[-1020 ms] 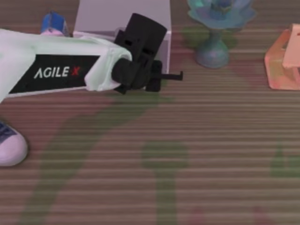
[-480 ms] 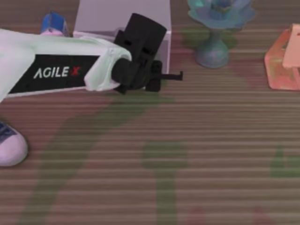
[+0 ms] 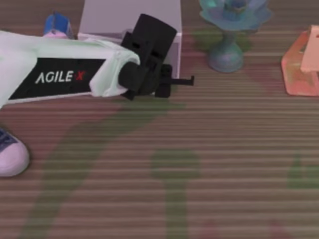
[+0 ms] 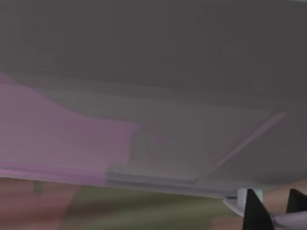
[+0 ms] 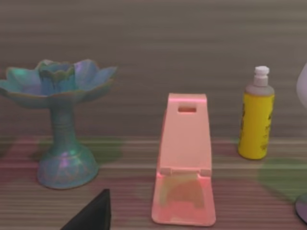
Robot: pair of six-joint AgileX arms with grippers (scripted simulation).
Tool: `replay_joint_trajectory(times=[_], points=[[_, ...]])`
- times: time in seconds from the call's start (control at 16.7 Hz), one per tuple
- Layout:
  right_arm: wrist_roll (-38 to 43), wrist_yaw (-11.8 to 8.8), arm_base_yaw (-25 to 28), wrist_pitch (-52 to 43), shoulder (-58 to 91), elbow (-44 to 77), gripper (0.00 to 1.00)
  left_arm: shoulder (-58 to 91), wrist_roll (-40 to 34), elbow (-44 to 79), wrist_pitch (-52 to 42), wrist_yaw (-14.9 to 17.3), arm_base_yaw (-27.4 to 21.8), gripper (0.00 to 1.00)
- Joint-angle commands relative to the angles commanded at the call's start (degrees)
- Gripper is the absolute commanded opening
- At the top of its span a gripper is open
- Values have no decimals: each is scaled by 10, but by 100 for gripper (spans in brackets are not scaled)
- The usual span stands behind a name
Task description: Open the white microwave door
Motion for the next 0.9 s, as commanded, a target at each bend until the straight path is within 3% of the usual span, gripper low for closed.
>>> replay_joint_trajectory(times=[0.9], points=[[0, 0, 0, 0, 0, 0, 100, -20, 29, -32, 18, 23, 6, 0]])
